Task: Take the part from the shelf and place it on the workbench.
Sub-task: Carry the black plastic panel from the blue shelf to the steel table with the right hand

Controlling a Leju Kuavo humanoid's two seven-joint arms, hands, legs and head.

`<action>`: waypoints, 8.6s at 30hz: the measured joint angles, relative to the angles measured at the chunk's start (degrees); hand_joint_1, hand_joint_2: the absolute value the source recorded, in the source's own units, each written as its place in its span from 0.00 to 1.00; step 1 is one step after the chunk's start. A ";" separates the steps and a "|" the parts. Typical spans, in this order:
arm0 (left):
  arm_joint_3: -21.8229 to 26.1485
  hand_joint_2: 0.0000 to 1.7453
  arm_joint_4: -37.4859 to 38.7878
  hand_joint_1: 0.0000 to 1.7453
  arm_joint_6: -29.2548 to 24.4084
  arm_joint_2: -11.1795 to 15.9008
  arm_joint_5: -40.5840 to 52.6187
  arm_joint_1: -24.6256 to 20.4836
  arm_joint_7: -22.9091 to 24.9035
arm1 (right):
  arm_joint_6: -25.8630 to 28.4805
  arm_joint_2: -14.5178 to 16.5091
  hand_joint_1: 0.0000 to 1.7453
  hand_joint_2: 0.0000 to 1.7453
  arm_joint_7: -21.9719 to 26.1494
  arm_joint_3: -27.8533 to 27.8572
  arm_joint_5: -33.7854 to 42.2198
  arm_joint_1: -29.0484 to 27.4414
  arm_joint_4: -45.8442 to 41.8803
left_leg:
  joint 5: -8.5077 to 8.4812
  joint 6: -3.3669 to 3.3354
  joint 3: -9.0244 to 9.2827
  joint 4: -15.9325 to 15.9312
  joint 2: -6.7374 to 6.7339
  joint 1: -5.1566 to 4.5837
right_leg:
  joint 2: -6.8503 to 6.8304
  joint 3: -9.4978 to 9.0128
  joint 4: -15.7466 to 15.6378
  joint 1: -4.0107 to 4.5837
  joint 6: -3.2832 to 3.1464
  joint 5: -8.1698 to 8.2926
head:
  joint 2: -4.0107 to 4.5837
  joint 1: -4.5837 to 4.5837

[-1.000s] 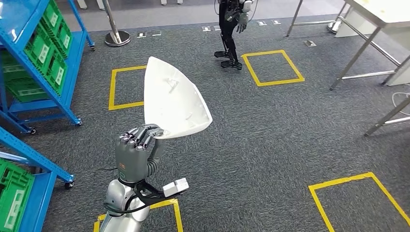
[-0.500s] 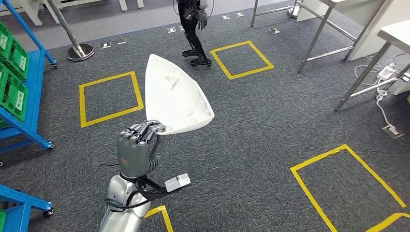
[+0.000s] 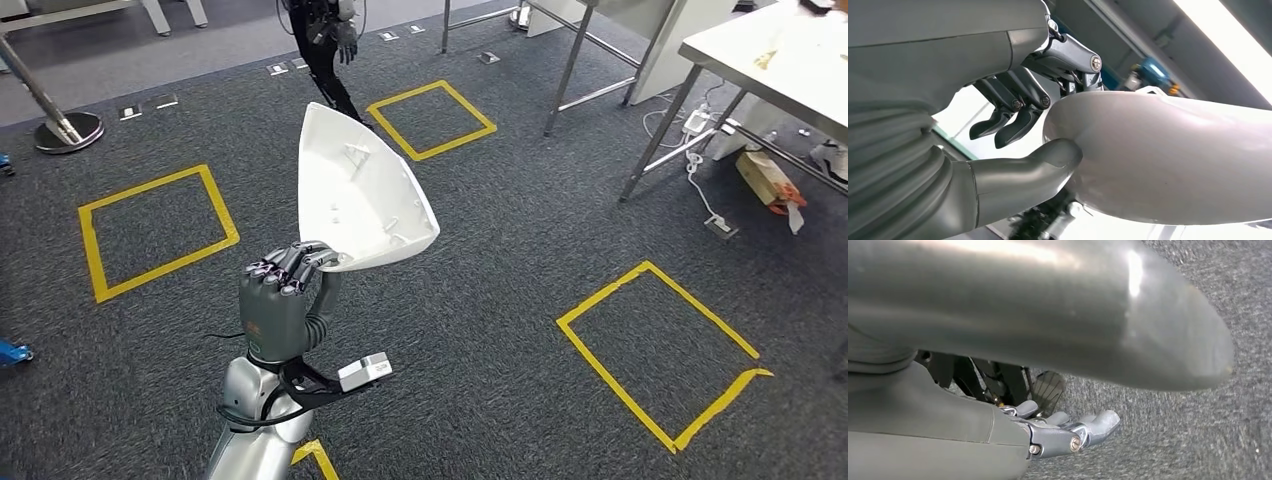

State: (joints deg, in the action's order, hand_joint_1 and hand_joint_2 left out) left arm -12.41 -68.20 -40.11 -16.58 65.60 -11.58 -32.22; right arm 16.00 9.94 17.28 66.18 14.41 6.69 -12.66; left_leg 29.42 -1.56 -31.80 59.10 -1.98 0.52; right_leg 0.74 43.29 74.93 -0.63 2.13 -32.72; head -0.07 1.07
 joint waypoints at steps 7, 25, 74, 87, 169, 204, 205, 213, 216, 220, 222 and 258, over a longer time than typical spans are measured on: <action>-1.63 1.00 -0.17 1.00 0.00 0.00 -0.31 -0.77 2.08 | 0.02 0.02 0.00 0.00 -0.61 0.00 -0.01 0.35 0.00 | 0.71 0.95 0.54 0.03 -4.31 -0.72 | -4.65 -8.65 -16.06 1.38 -1.84 6.05 | 0.00 -0.06; -7.25 1.00 0.92 1.00 0.00 0.19 -2.78 -2.38 4.59 | -0.07 0.28 0.00 0.00 -0.35 0.00 -0.01 -0.03 0.00 | -0.39 1.06 -0.69 0.49 5.64 0.46 | 6.28 -7.20 -15.77 -0.32 -0.43 6.95 | 0.00 -0.35; -4.09 1.00 -0.74 1.00 -0.04 0.20 -3.81 -1.73 3.88 | 0.17 0.44 0.00 0.00 -2.08 -0.11 -0.01 -0.25 0.00 | 4.07 2.61 -4.22 8.63 1.60 -0.03 | -0.93 -10.97 -17.79 0.30 -3.37 5.63 | 0.00 -0.26; -4.07 1.00 -1.04 1.00 -0.04 0.13 -3.58 -1.59 3.30 | 0.02 0.48 0.00 0.00 -2.28 -0.11 -0.01 -0.31 0.00 | -1.91 0.82 -2.37 0.60 2.21 0.32 | 0.05 -12.48 -15.50 0.08 -0.60 1.89 | 0.00 -0.33; -4.66 1.00 -2.05 1.00 -0.04 0.48 -2.50 -1.01 3.74 | -0.53 0.61 0.00 0.00 -2.23 -0.11 -0.01 -0.04 0.00 | 6.20 2.99 -8.41 16.49 1.63 -0.26 | 1.04 -9.46 -16.47 0.40 -3.62 6.09 | 0.00 -0.32; -4.34 1.00 -1.82 1.00 -0.04 0.48 -2.70 -1.02 2.89 | -0.61 0.63 0.00 0.00 -2.93 -0.11 -0.01 -0.12 0.00 | -3.28 2.62 -3.46 1.98 2.61 0.01 | -0.15 -12.15 -16.87 0.35 -2.45 4.19 | 0.00 -0.83; -4.33 1.00 -1.78 1.00 -0.04 0.46 -2.69 -1.04 2.78 | -0.64 0.62 0.00 0.00 -2.97 -0.11 -0.01 -0.09 0.00 | -3.48 2.32 -2.88 0.52 2.64 -0.06 | -0.09 -12.18 -16.81 0.46 -2.11 3.96 | 0.00 -0.81; -4.06 1.00 -1.63 1.00 -0.04 0.30 -2.61 -1.15 1.95 | -0.74 0.61 0.00 0.00 -3.22 -0.11 -0.01 -0.10 0.00 | -2.33 -0.11 -1.70 -0.21 2.52 -0.01 | -0.40 -4.19 -2.44 0.01 0.22 -1.90 | 0.00 -0.27; -4.03 1.00 -1.37 1.00 -0.04 0.30 -2.55 -1.15 1.95 | -0.74 0.61 0.00 0.00 -3.15 -0.11 -0.01 -0.24 0.00 | -1.55 0.00 -0.88 -0.12 2.65 -0.03 | -0.43 -2.19 -2.37 0.00 0.21 1.20 | 0.00 -0.26; -4.02 1.00 -1.27 1.00 -0.04 0.27 -2.52 -1.19 1.95 | -0.93 0.61 0.00 0.00 -3.04 -0.11 -0.01 -0.17 0.00 | -0.26 0.99 0.50 -0.09 2.70 -0.27 | -0.70 -7.68 -15.76 0.48 -1.00 7.85 | 0.00 -0.29; -4.02 1.00 -1.26 1.00 -0.04 0.27 -2.53 -1.23 1.91 | -1.10 0.61 0.00 0.00 -3.02 -0.11 0.00 -0.10 0.00 | 0.08 1.62 0.71 -0.33 2.68 -0.28 | -0.64 -7.96 -16.36 0.75 -1.70 7.45 | 0.00 -0.30; -3.52 1.00 -0.45 1.00 -0.04 0.20 -1.57 -1.64 2.10 | -1.28 0.63 0.00 0.00 -2.90 -0.11 -0.01 -0.16 0.00 | 4.21 3.12 -3.67 8.62 2.45 -0.05 | -0.80 -9.03 -16.81 0.15 -3.35 7.15 | 0.00 -0.84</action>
State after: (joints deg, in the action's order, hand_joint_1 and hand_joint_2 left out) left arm -15.93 -68.66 -40.15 -16.38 64.02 -13.22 -30.11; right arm 14.72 10.57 14.38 66.07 14.40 6.53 -12.66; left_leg 33.63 1.56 -35.46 67.72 0.48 0.47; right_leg -0.06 34.26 58.12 -0.49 -1.22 -25.57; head -0.07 0.23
